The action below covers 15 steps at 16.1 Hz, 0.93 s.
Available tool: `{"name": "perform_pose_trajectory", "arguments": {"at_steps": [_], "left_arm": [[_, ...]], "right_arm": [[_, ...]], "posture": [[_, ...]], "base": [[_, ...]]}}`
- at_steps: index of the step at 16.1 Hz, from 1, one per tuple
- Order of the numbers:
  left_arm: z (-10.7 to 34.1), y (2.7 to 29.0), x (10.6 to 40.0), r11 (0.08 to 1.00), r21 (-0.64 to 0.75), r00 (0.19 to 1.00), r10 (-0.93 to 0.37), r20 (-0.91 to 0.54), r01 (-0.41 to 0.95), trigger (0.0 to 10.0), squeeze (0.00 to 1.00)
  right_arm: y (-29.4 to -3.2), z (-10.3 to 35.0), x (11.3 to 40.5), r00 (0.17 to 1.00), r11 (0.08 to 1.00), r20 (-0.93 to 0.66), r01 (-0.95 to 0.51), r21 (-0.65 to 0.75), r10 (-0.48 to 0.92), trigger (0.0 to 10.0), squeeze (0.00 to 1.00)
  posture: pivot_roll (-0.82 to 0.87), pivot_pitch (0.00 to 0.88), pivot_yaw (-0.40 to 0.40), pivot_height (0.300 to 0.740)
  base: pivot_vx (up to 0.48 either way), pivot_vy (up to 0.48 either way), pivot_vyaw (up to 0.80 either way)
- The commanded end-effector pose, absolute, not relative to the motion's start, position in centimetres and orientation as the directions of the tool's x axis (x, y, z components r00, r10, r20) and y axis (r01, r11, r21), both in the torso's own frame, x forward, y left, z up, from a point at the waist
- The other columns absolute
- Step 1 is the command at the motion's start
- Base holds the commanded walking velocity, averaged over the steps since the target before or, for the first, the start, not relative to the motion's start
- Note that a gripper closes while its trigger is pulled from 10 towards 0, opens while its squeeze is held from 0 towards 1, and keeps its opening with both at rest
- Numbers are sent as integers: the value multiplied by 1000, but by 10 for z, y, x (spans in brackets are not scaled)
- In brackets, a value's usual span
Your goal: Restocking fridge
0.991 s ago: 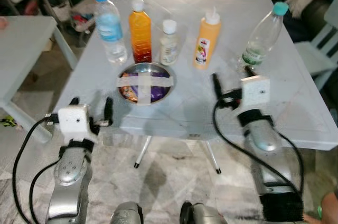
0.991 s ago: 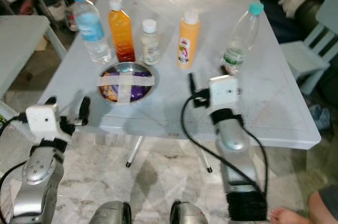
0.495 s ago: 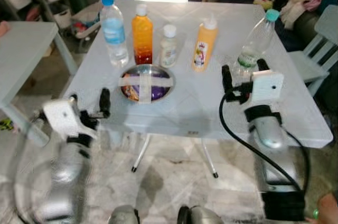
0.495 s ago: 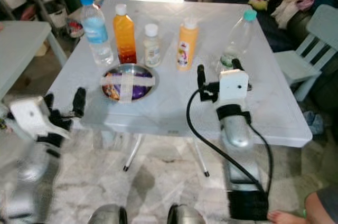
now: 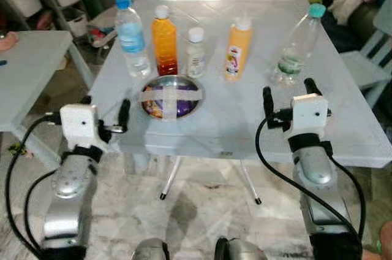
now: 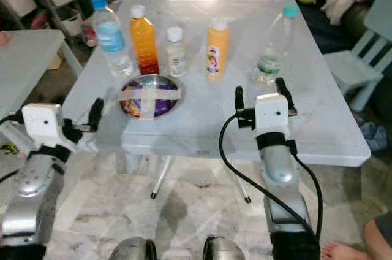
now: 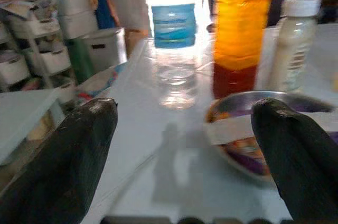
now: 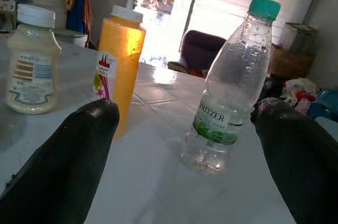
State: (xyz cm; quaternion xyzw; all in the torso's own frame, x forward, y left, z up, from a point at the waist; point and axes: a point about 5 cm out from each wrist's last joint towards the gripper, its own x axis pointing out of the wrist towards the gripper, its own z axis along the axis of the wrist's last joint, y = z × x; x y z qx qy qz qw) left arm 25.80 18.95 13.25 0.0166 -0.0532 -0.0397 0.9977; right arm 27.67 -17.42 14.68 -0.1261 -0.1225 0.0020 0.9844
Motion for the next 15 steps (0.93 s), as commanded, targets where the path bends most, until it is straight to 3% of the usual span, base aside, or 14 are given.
{"name": "perform_pose_trajectory", "arguments": {"at_steps": [1, 4, 7, 10, 15], "left_arm": [[128, 186, 254, 996, 32, 992, -91, 83, 88, 10000, 0], [124, 181, 256, 994, 38, 991, -104, 81, 101, 10000, 0], [123, 177, 257, 994, 47, 992, -103, 67, 100, 10000, 0], [123, 177, 255, 994, 51, 994, -95, 60, 92, 10000, 0], [122, 176, 251, 994, 62, 995, -92, 41, 89, 10000, 0]], "right_arm": [[-173, 145, 279, 972, 973, 234, 23, -228, 32, 10000, 0], [-168, 148, 293, 970, 982, 227, -42, -182, 83, 10000, 0], [-150, 152, 311, 952, 969, 198, -211, -127, 233, 10000, 0], [-124, 150, 327, 865, 876, 136, -475, -87, 483, 10000, 0], [-113, 141, 342, 795, 797, 66, -598, -92, 604, 10000, 0]], "posture": [[73, 103, 56, 740], [78, 110, 66, 740], [78, 126, 67, 740], [97, 147, 69, 740], [119, 161, 75, 740]], "base": [[0, 0, 0], [0, 0, 0], [0, 0, 0], [0, 0, 0], [0, 0, 0]]}}
